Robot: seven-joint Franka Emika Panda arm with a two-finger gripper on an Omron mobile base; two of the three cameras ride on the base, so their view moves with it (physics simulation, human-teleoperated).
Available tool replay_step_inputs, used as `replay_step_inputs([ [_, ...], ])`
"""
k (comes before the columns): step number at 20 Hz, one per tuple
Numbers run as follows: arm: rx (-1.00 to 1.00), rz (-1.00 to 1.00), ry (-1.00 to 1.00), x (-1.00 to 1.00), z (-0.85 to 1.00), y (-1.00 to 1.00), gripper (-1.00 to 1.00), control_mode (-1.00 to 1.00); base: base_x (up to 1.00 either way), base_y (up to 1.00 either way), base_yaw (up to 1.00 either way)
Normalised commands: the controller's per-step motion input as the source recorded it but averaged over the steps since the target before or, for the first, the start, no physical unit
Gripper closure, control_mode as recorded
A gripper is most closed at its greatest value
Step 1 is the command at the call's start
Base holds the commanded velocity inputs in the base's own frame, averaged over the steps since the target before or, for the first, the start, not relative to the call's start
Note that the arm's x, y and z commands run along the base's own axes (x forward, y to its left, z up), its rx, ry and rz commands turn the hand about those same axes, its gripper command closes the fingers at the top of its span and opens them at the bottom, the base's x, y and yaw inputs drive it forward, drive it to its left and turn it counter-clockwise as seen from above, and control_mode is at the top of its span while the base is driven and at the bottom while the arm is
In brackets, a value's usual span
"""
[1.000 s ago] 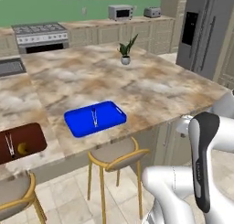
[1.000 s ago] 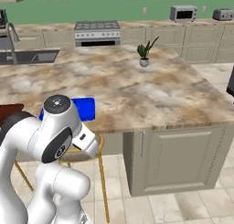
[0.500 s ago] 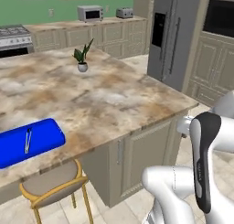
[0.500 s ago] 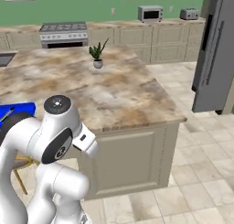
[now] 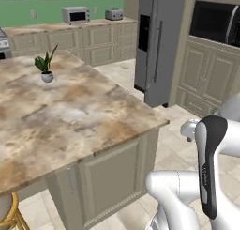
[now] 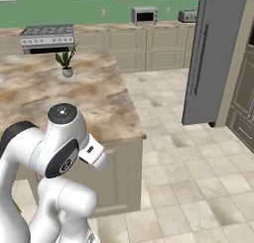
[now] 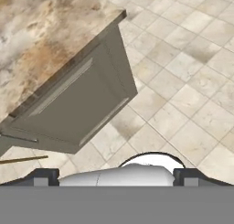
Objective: Gather the mushroom and lemon from the fridge and place them on a tray on the dining counter. Then gather the chicken drumstick and fish from the fridge and place them on the other tray.
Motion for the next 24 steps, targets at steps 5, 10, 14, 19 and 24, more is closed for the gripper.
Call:
replay_step_inputs([
  [5,0.0,0.0,0.0,0.0,0.0,0.0,-1.0,1.0,0.71,-1.0,0.04],
  [10,0.0,0.0,0.0,0.0,0.0,0.0,-1.0,1.0,0.83,-1.0,0.1],
  [14,0.0,0.0,0.0,0.0,0.0,0.0,-1.0,1.0,0.99,-0.93,0.16],
  [19,0.0,0.0,0.0,0.0,0.0,0.0,-1.0,1.0,1.0,-0.63,0.25],
  [24,0.0,0.0,0.0,0.0,0.0,0.0,-1.0,1.0,1.0,-0.59,0.26],
])
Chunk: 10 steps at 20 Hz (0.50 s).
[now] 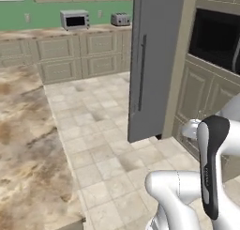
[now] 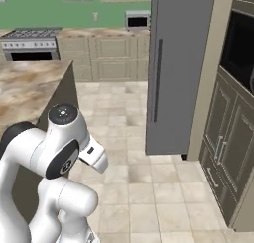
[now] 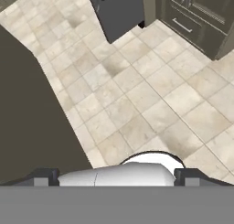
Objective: Gather the mushroom and lemon from the fridge and place them on a tray on the dining counter. Then gather the chicken drumstick and fish from the fridge and place them on the other tray.
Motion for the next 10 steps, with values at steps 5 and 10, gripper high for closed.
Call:
replay_step_inputs([
  [5,0.0,0.0,0.0,0.0,0.0,0.0,-1.0,1.0,1.0,-0.34,0.21],
  [10,0.0,0.0,0.0,0.0,0.0,0.0,-1.0,1.0,1.0,-0.05,0.15],
])
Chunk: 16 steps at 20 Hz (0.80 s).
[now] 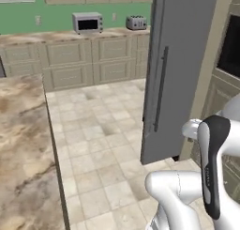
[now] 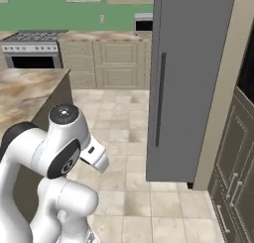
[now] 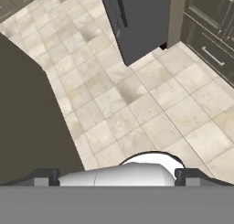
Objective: Gather the mushroom and lemon from the fridge and place them on a tray on the dining counter. Then gather the chicken drumstick and fish from the fridge and place them on the other tray.
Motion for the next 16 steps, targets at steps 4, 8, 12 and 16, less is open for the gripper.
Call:
replay_step_inputs([
  [4,0.0,0.0,0.0,0.0,0.0,0.0,-1.0,1.0,0.98,0.0,0.14],
  [8,0.0,0.0,0.0,0.0,0.0,0.0,-1.0,1.0,0.94,0.02,0.09],
  [12,0.0,0.0,0.0,0.0,0.0,0.0,-1.0,1.0,0.86,0.07,0.04],
  [16,0.0,0.0,0.0,0.0,0.0,0.0,-1.0,1.0,0.77,0.14,0.0],
])
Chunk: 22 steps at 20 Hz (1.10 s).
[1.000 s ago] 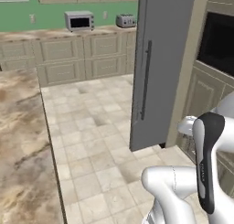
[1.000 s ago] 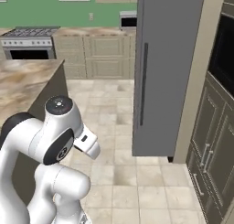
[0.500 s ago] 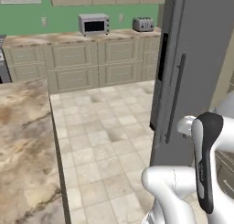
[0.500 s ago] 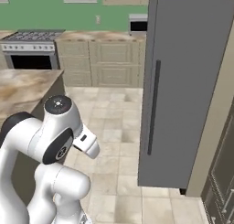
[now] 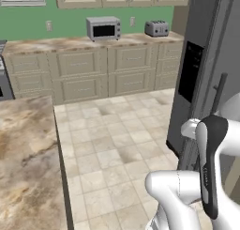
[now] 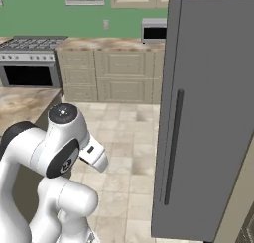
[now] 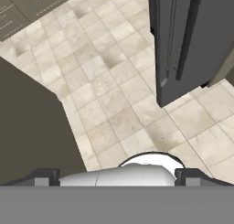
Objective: Gather the mushroom and lemon from the fridge and place them on a tray on the dining counter. Then gather the chicken drumstick and fish from the fridge and place them on the other tray.
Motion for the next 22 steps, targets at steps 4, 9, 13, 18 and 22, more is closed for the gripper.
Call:
replay_step_inputs([
  [4,0.0,0.0,0.0,0.0,0.0,0.0,-1.0,1.0,0.75,0.19,0.0],
  [9,0.0,0.0,0.0,0.0,0.0,0.0,-1.0,1.0,0.71,0.29,-0.09],
  [13,0.0,0.0,0.0,0.0,0.0,0.0,-1.0,1.0,0.59,0.22,-0.27],
  [18,0.0,0.0,0.0,0.0,0.0,0.0,-1.0,1.0,0.61,0.16,-0.34],
  [22,0.0,0.0,0.0,0.0,0.0,0.0,-1.0,1.0,0.63,0.15,-0.39],
])
